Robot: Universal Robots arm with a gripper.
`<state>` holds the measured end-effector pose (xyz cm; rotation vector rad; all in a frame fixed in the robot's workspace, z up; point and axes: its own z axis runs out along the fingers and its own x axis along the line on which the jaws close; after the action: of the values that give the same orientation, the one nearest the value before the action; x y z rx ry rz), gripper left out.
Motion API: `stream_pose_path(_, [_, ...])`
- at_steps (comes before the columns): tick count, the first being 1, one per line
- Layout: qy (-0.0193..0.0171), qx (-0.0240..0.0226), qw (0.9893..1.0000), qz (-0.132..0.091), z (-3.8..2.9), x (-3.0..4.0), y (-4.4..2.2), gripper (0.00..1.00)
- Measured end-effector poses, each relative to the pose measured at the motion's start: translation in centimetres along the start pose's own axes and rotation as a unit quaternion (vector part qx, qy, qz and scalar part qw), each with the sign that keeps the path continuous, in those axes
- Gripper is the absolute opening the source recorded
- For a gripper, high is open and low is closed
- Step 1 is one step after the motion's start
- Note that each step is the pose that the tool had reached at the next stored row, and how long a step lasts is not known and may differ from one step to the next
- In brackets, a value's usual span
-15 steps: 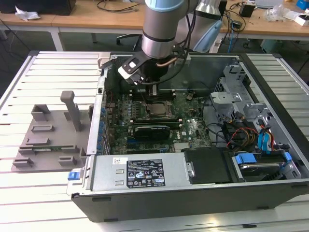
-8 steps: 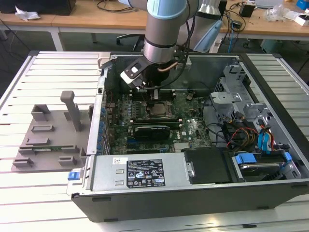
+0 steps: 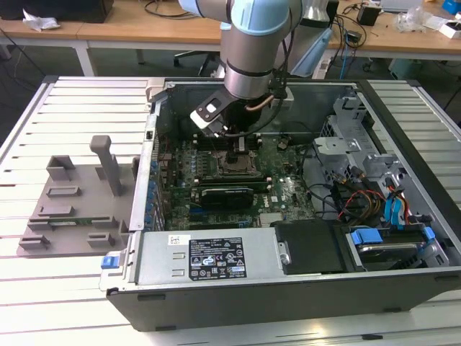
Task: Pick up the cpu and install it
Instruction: 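Close the cpu cover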
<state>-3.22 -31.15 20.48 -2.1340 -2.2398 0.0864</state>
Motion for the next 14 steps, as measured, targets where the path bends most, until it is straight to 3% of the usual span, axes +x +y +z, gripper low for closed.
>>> stream_pose_path(2, [0.0002, -0.0001, 1.0, 0.0, -0.17, -0.01, 0.38, 0.11])
stream_pose_path(6, [0.0001, 0.0, 1.0, 0.0, -1.02, -0.02, 0.5, 0.11])
stream_pose_path(8, [0.0001, 0.0, 1.0, 0.0, -2.01, -0.03, 0.44, 0.11])
stream_pose_path(10, [0.0001, 0.0, 1.0, 0.0, -2.38, -0.03, 0.41, 0.11])
stream_pose_path(12, [0.0001, 0.0, 1.0, 0.0, -3.39, -0.03, 0.34, 0.11])
stream_pose_path(14, [0.0, 0.0, 1.0, 0.0, -3.76, -0.04, 0.31, 0.11])
